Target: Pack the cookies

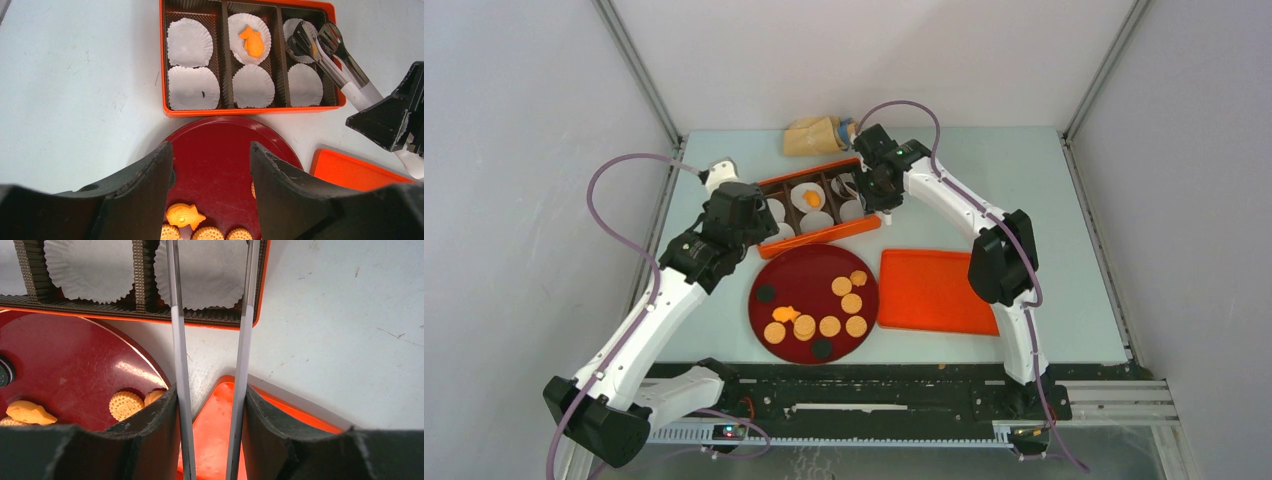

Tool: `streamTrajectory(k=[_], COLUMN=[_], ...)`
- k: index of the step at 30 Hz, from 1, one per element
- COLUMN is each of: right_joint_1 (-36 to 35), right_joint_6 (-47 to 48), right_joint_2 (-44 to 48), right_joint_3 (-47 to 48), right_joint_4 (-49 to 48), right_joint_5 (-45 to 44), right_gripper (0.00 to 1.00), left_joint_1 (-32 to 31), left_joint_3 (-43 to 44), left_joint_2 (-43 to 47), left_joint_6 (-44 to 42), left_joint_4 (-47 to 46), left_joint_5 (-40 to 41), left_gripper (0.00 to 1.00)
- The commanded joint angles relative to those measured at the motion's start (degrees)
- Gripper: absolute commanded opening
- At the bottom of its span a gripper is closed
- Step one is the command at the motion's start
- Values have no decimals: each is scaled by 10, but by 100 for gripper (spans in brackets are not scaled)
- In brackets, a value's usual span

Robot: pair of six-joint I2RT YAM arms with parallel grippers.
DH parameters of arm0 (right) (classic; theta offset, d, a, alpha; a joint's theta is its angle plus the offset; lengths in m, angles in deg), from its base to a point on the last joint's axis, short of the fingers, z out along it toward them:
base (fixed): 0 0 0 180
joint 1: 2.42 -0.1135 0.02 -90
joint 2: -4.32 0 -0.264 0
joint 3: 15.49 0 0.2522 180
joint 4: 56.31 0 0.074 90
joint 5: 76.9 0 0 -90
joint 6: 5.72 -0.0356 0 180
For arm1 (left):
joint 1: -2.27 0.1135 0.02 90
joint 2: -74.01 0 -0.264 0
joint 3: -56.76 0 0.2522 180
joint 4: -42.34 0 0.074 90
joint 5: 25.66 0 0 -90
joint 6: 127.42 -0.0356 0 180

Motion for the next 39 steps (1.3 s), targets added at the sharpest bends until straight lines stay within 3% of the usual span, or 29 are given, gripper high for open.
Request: streamTrajectory(k=[1, 8, 16, 21, 27, 39], right_joint_1=[-4, -64, -213, -290, -340, -345], right_joint_6=[11, -2, -80, -163, -209, -205], right_joint_2=[44, 151, 359, 431, 438, 371], right_joint_3=[34, -34, -285, -405, -457, -464], right_joint_4=[-22, 2, 13, 18, 13, -5], right_joint_5=[-11, -47, -73, -68, -79, -81], right_gripper=[49, 46, 47, 47, 48, 48], left_joint_1=[4, 4, 4, 3, 3, 3], left_joint_3=[25, 23, 17, 13, 6, -3], left_joint_2=[14, 31, 38, 41, 56, 89], left_joint_6=[-10, -7, 3, 10, 17, 18], left_joint_4=[-16, -14, -14, -15, -17, -12], left_joint_5=[-13, -11, -34, -53, -69, -56], left_gripper=[64, 64, 64, 64, 64, 64])
